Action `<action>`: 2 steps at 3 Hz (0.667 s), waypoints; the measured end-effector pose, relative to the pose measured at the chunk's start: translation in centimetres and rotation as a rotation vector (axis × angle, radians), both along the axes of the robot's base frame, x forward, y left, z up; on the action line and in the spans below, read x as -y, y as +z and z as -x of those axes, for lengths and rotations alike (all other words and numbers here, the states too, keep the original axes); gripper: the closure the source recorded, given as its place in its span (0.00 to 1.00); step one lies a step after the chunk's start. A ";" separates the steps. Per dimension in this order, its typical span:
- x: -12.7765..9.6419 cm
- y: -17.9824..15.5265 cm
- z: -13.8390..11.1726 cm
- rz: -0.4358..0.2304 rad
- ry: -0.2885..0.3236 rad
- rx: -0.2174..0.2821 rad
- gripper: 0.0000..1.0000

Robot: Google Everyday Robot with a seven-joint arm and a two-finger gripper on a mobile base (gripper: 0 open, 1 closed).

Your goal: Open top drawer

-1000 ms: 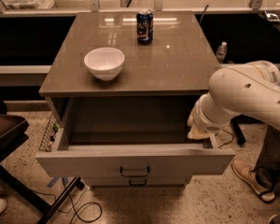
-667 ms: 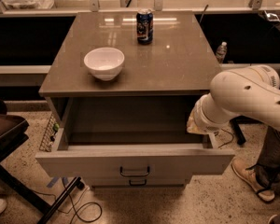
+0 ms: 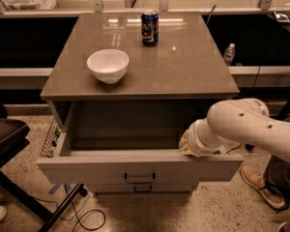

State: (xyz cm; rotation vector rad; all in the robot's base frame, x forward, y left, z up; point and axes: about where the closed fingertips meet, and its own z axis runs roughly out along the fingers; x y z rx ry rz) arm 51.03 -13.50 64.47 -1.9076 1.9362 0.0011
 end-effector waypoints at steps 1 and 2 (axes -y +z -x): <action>-1.2 -1.0 0.6 0.016 0.030 -0.008 1.00; -1.8 -2.0 2.8 0.093 0.070 -0.035 1.00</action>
Offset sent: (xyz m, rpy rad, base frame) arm -0.0796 0.0330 -0.0416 -0.2818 0.1033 0.1680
